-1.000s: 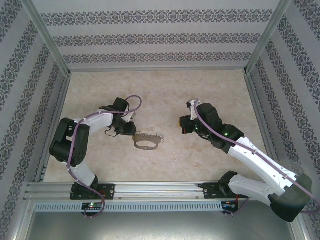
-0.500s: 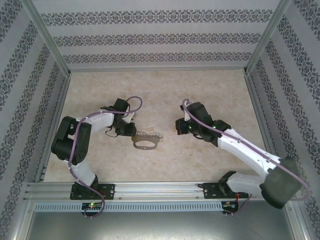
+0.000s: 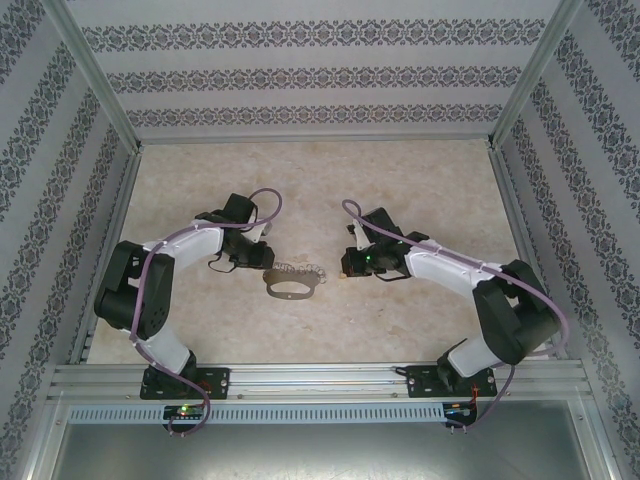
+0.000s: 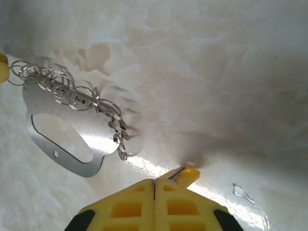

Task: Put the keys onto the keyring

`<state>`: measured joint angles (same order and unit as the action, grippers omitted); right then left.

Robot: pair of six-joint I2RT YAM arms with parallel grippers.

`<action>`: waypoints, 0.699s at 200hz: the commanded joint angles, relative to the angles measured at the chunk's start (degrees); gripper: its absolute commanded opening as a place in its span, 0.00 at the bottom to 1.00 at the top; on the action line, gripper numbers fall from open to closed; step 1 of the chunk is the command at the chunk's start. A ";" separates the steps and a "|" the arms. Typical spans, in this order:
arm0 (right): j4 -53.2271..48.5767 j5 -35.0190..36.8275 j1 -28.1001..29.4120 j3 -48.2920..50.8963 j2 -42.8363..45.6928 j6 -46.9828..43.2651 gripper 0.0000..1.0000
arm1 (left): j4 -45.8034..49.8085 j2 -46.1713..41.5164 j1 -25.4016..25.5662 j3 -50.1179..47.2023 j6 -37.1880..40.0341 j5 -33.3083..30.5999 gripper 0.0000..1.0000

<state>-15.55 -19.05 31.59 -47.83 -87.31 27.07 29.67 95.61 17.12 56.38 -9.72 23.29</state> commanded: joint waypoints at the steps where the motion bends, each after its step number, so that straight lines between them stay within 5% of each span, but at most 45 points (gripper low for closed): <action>1: 2.35 -2.77 -0.70 1.25 -2.45 0.39 0.00 | 0.91 -1.30 -0.55 -1.13 -0.74 -0.64 0.27; 140: 0.11 -1.64 -1.27 0.25 -3.95 -1.31 0.05 | 0.58 -3.52 -2.73 -2.98 -1.89 -0.69 0.22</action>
<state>-13.43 -21.93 30.57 -46.78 -93.06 27.00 29.74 92.55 15.25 53.36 -10.81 22.24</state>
